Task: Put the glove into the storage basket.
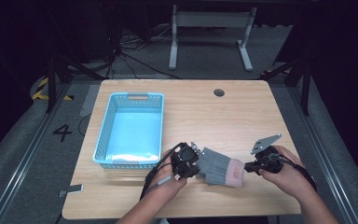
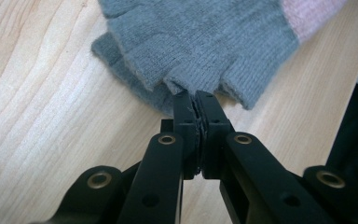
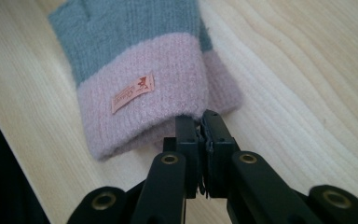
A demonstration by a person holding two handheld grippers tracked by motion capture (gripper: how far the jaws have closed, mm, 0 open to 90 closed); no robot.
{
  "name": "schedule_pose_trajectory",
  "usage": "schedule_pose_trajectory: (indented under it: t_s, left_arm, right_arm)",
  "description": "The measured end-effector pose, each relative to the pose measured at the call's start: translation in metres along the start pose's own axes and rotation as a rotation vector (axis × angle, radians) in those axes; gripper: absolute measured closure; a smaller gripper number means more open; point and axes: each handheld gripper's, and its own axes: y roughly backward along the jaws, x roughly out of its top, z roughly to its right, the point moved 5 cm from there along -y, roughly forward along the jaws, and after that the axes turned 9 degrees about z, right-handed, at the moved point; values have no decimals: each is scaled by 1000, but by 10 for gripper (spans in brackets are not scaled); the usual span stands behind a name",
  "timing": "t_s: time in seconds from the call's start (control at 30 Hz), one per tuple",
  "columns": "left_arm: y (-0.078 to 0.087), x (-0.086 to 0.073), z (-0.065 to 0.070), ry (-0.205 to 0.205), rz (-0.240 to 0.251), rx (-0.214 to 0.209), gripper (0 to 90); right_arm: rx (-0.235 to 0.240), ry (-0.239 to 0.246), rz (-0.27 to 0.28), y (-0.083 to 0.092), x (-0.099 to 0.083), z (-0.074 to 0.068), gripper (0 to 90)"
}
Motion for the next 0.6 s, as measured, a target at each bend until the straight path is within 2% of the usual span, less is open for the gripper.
schedule_pose_trajectory:
  t_s: [0.33, 0.37, 0.6]
  left_arm:
    - [2, -3, 8, -4, -24, -11, 881]
    - [2, -2, 8, -15, -27, -15, 881]
    - [-2, -2, 11, -22, -44, -26, 881]
  right_arm:
    - [-5, -11, 26, -4, 7, 9, 876]
    - [-5, -9, 27, -5, 7, 10, 876]
    - [-11, -31, 29, -8, 6, 16, 877]
